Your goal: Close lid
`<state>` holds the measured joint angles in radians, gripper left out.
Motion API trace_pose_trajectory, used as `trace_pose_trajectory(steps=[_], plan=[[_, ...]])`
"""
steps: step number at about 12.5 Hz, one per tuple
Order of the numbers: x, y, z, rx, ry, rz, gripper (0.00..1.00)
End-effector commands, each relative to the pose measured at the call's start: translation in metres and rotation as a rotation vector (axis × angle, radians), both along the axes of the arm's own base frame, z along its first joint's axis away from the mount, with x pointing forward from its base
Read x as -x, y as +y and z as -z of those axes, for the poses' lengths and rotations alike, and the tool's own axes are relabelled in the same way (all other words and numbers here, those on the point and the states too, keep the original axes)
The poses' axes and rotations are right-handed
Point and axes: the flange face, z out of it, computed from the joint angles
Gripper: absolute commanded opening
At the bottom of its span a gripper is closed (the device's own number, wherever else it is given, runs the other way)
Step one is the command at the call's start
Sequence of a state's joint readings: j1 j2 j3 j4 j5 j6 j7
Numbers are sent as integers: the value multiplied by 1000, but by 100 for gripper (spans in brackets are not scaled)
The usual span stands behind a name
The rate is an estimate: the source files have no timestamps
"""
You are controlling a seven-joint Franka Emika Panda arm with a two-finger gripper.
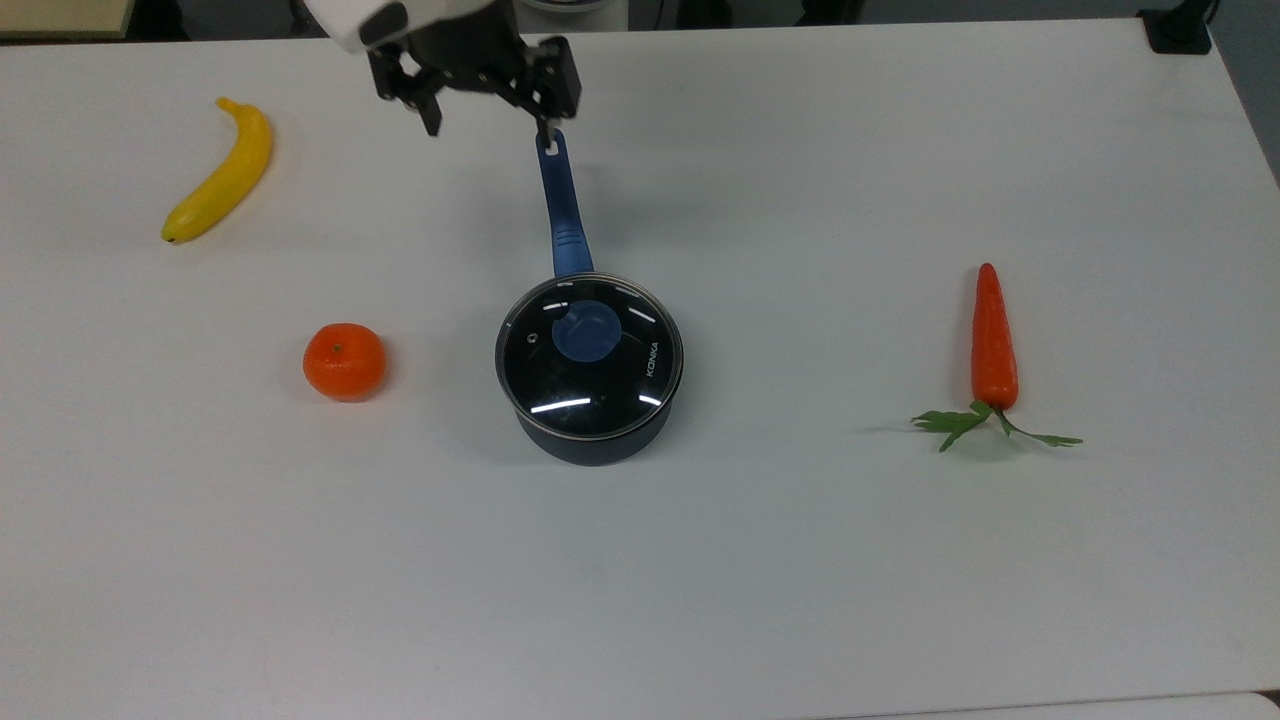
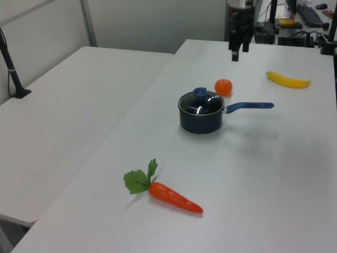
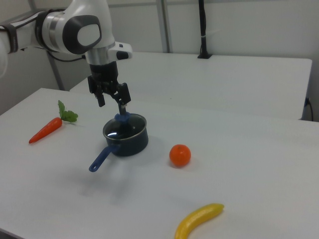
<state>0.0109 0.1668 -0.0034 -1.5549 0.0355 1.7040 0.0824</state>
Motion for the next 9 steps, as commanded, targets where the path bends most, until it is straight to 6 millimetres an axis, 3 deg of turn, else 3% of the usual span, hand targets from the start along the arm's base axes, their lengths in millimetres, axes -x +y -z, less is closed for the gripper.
trace_pose_trajectory(steps=[1,9], plan=[[34,-18,-1,6,21,-22,100],[30,-34,-13,50,-12,30,100]])
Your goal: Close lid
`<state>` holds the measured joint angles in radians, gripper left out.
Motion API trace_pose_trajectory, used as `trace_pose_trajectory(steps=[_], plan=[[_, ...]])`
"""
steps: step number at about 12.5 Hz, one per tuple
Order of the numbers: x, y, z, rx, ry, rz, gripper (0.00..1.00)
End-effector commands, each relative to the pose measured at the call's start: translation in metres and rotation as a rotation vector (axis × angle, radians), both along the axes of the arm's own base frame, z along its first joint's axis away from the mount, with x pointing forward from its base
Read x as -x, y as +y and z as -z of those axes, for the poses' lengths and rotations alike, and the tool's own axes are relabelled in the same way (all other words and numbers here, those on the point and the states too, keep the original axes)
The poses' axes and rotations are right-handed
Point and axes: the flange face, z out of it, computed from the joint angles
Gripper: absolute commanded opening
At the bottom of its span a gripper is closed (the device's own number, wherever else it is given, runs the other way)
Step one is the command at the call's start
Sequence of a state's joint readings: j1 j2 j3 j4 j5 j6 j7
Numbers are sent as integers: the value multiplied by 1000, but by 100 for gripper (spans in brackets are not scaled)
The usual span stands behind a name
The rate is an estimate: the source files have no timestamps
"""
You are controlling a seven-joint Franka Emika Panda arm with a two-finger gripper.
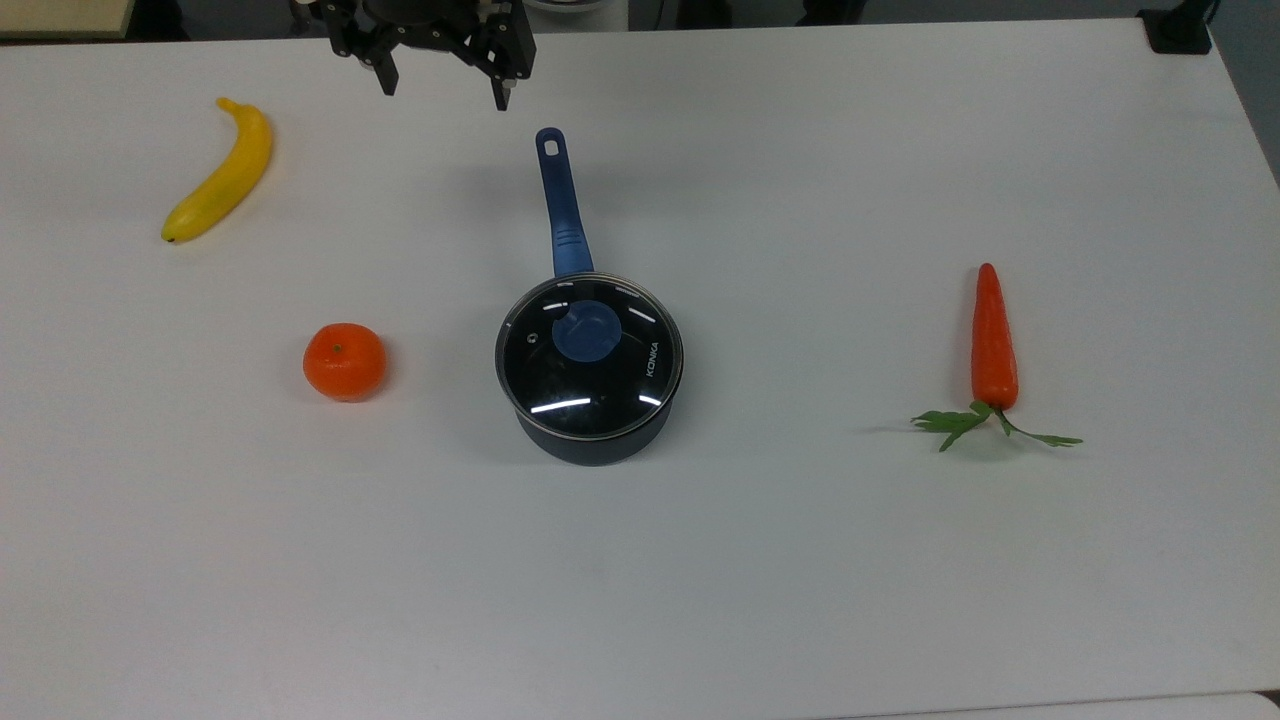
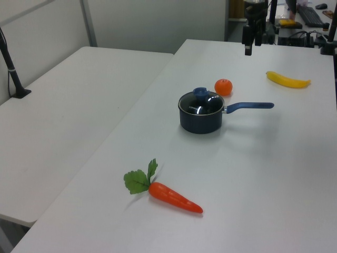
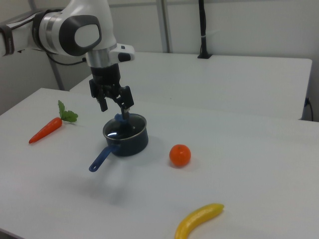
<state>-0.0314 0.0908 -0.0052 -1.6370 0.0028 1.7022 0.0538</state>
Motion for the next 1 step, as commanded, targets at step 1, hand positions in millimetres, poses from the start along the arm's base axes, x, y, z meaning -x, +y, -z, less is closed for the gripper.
trace_pose_trajectory(steps=[1], plan=[[6,-4,-9,19,-23,19,100]])
